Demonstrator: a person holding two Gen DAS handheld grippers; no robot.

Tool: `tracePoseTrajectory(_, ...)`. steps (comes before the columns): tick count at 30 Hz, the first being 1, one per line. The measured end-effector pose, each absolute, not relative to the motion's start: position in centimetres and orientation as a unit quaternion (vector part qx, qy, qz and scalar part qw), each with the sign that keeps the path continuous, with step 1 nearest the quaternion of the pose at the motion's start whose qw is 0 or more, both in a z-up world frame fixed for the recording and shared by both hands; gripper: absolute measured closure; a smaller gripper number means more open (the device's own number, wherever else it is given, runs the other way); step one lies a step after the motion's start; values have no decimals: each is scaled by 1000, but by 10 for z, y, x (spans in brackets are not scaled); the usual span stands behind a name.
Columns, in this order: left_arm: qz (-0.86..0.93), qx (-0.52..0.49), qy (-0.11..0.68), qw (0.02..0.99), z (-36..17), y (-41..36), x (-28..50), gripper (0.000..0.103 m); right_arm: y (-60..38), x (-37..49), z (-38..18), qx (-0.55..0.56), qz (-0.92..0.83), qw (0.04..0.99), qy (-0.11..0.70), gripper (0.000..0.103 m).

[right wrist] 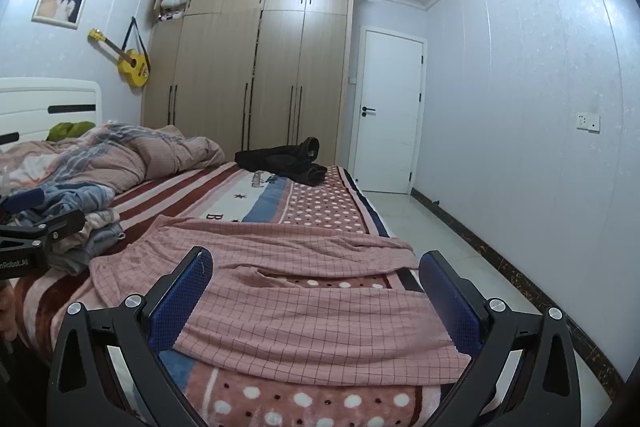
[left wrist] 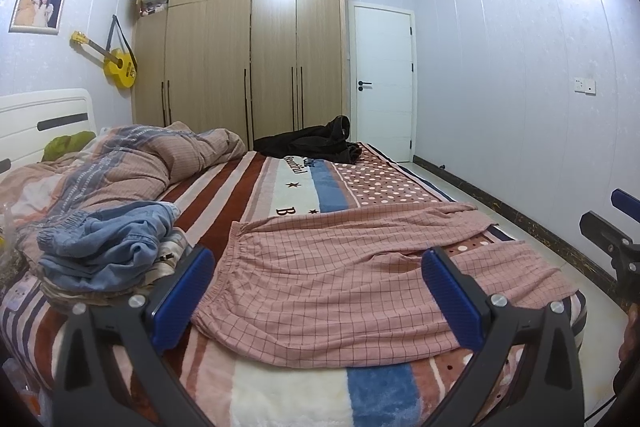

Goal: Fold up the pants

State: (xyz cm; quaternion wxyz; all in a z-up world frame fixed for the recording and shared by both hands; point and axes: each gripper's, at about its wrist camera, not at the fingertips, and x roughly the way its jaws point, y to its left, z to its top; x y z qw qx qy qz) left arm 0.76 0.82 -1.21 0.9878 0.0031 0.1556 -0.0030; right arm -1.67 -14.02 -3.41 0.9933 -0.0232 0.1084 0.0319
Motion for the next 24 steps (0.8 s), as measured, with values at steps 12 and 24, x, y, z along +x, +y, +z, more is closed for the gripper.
tracePoseTrajectory(12,-5,4,157,987,-13,7,10,1,-139,-16,-37,-26,29,993,108,0)
tracePoseTrajectory(24,-5,3,167,986,-16,5,16,1,-139,-13,-41,-27,20,993,110,0)
